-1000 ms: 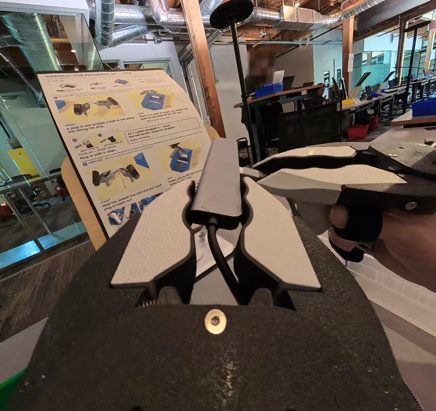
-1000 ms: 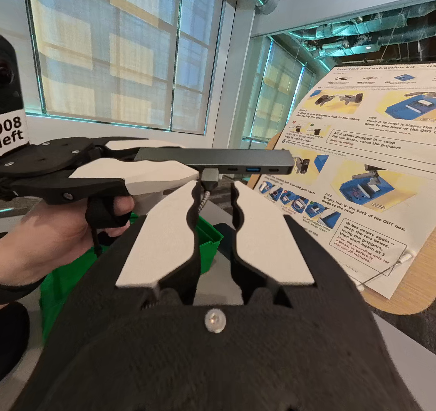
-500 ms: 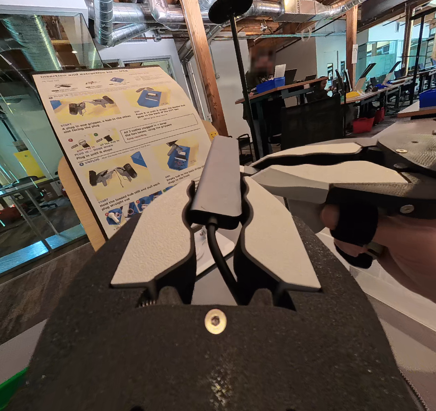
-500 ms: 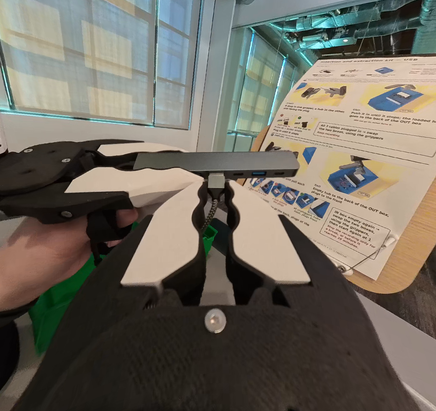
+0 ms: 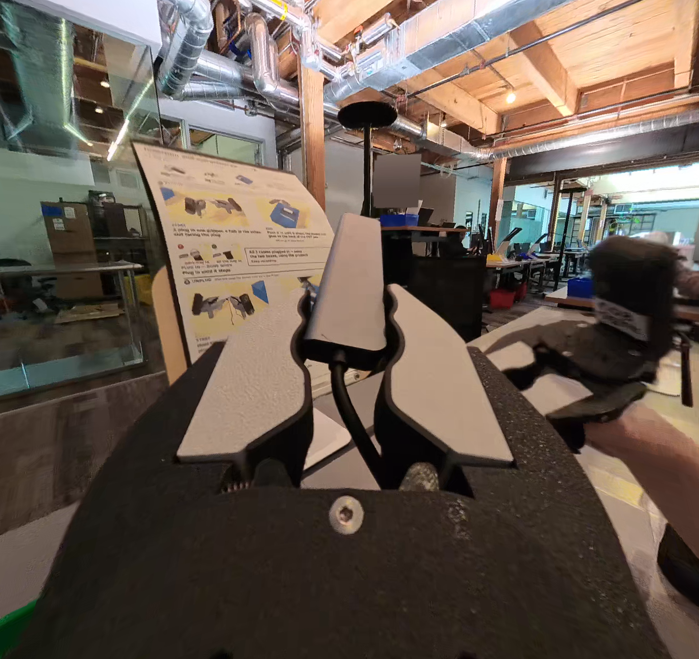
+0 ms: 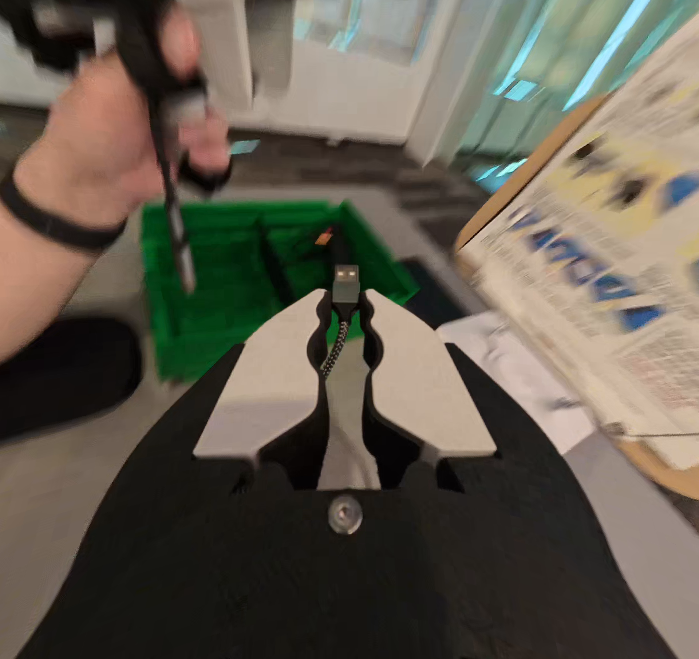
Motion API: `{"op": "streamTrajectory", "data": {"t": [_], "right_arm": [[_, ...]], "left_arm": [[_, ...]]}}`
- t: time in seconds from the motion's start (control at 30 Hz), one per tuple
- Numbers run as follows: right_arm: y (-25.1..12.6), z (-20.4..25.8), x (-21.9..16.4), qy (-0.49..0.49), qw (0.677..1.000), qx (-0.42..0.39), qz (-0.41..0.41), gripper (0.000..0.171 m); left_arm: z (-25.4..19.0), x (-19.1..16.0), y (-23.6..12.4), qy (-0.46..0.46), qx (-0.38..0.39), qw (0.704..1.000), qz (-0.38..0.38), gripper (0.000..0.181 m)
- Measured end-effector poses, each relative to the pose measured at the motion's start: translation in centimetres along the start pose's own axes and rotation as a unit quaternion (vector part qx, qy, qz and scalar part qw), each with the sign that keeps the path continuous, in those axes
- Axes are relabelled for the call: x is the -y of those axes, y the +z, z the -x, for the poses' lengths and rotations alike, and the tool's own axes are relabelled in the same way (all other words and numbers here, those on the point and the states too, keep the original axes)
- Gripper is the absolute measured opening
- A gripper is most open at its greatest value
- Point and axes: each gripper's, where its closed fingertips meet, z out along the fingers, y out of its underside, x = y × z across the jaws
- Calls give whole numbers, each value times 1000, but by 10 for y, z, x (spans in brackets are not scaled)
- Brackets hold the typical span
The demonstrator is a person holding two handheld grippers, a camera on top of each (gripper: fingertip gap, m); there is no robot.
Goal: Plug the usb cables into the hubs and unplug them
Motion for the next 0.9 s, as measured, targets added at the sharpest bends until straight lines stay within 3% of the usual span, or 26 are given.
{"op": "streamTrajectory", "data": {"t": [0.03, 0.13, 0.3, 0.47, 0.63, 0.77, 0.9], "right_arm": [[3, 11, -22, 10, 996, 58, 64, 15], [0, 36, -95, 52, 953, 178, 238, 15], [-14, 59, -198, 62, 848, 253, 461, 15], [-16, 50, -229, 36, 821, 216, 527, 17], [-18, 14, -239, 1, 831, 119, 543, 43], [-20, 18, -251, 34, 816, 122, 565, 64], [-28, 10, -265, 51, 791, 93, 602, 62]], "left_arm": [[-1, 5, -3, 12, 0, 1000, 1, 35], [-12, 14, -7, 32, -8, 999, -1, 35], [-30, 13, -1, 38, -40, 998, 10, 35], [-41, 2, 7, 41, -63, 997, 31, 35], [-51, -5, 11, 53, -75, 995, 42, 35], [-53, -8, 13, 54, -79, 994, 51, 35], [-53, -7, 13, 55, -79, 994, 50, 35]]}}
